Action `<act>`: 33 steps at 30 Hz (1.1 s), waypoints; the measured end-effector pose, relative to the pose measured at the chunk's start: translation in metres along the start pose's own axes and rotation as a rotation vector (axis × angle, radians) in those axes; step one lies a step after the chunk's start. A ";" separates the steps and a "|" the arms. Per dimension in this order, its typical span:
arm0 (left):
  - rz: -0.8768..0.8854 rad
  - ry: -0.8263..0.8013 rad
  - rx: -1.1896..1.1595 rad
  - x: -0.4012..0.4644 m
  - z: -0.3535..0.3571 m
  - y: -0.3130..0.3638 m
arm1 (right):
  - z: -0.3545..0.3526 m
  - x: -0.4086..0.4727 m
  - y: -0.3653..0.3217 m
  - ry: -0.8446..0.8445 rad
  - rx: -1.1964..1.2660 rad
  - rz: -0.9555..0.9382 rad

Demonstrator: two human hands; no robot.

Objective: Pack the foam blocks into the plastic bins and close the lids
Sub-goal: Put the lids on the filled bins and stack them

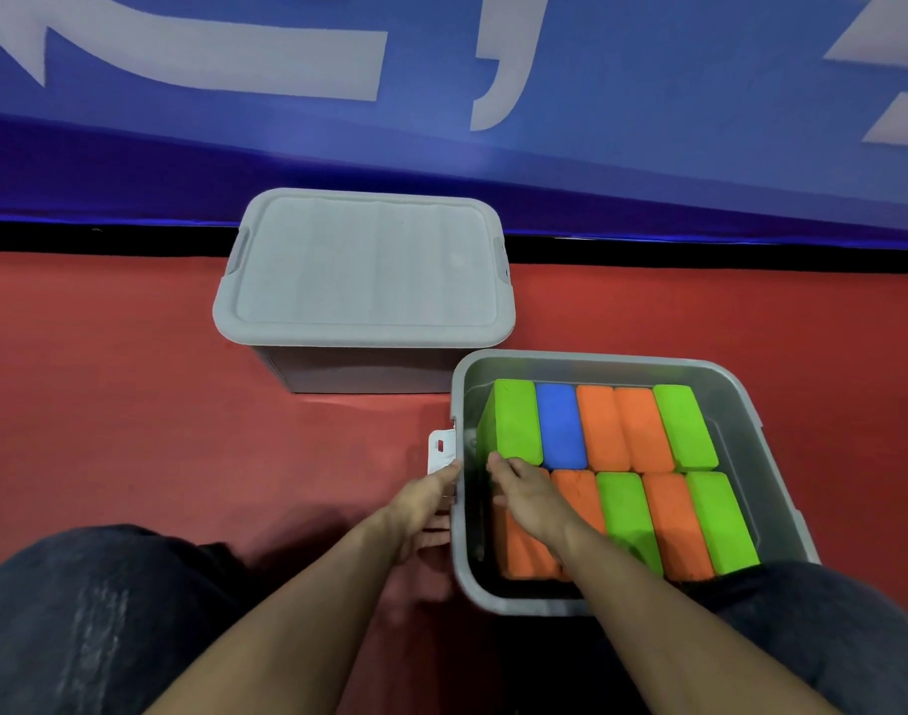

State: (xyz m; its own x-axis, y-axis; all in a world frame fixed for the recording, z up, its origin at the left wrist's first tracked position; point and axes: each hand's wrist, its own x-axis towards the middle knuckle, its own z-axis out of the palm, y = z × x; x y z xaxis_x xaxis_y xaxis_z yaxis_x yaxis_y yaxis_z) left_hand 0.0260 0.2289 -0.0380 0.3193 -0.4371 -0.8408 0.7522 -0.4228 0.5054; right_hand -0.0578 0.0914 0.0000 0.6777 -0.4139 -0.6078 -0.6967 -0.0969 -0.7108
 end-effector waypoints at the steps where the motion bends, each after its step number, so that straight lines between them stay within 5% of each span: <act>1: -0.003 -0.002 -0.002 0.001 0.000 0.000 | 0.000 -0.001 -0.001 -0.004 0.010 0.002; 15: 0.084 0.183 -0.007 0.003 -0.032 -0.003 | -0.004 0.003 -0.006 0.022 -0.135 -0.056; 33: 0.103 0.635 -0.117 -0.071 -0.204 -0.031 | 0.057 0.013 -0.051 -0.074 -0.383 -0.205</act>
State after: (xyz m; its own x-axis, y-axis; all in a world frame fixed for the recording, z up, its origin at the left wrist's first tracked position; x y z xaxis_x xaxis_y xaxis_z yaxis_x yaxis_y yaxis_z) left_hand 0.0975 0.4347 -0.0331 0.6443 0.0984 -0.7585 0.7461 -0.2987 0.5950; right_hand 0.0000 0.1420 0.0079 0.8161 -0.2864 -0.5019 -0.5738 -0.5043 -0.6453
